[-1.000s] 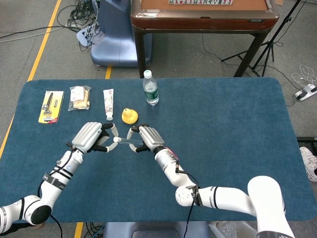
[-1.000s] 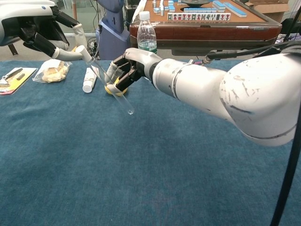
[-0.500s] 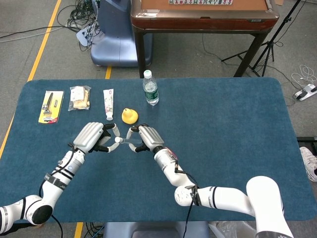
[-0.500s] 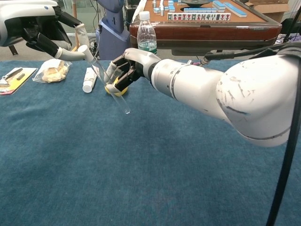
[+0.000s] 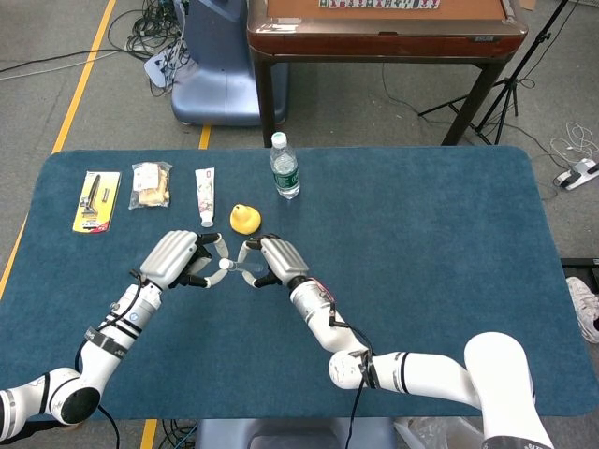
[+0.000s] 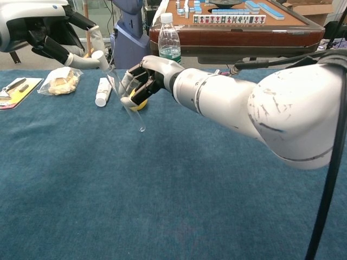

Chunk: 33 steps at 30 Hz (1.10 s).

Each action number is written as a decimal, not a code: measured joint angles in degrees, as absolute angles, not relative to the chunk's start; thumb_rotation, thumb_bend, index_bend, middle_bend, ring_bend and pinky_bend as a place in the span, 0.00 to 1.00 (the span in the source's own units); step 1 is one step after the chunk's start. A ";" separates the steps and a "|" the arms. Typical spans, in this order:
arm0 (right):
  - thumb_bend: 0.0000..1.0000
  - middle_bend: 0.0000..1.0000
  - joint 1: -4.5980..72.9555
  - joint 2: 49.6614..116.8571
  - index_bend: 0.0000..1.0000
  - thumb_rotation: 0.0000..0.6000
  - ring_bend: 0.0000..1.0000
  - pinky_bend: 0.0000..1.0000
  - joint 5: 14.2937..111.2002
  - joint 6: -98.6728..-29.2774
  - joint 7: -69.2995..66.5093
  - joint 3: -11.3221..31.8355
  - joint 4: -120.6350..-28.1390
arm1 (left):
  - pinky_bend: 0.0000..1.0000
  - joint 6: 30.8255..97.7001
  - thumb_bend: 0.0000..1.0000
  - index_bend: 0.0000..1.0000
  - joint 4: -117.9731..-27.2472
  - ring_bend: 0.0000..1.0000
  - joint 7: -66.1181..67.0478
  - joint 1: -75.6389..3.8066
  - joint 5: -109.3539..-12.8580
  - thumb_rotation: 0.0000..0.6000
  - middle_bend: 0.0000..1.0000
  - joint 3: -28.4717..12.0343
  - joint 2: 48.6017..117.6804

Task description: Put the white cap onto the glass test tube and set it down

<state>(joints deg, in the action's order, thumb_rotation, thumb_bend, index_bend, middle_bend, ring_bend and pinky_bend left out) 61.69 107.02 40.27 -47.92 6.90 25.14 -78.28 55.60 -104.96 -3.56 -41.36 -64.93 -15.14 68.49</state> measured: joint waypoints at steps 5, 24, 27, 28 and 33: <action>0.56 0.36 61.60 106.92 0.69 1.00 0.20 0.14 40.23 -47.88 6.79 25.16 -78.27 | 1.00 55.72 0.31 0.63 -105.14 1.00 -3.41 -41.44 -64.79 1.00 1.00 -15.27 68.44; 0.56 0.37 61.45 106.99 0.70 1.00 0.21 0.14 41.45 -47.32 5.14 25.59 -78.72 | 1.00 55.08 0.31 0.63 -104.61 1.00 -2.89 -41.95 -64.29 1.00 1.00 -14.77 69.34; 0.56 0.37 61.44 106.80 0.70 1.00 0.22 0.14 41.55 -47.21 4.91 25.75 -79.09 | 1.00 55.10 0.31 0.63 -104.53 1.00 -2.83 -42.01 -64.35 1.00 1.00 -14.75 69.52; 0.56 0.37 61.45 106.79 0.70 1.00 0.22 0.14 41.55 -47.27 4.92 25.79 -79.16 | 1.00 55.11 0.31 0.63 -104.52 1.00 -2.84 -42.03 -64.34 1.00 1.00 -14.77 69.55; 0.56 0.37 61.47 106.62 0.70 1.00 0.22 0.15 41.39 -47.41 5.04 25.76 -79.38 | 1.00 55.08 0.31 0.63 -104.41 1.00 -2.83 -42.08 -64.38 1.00 1.00 -14.71 69.65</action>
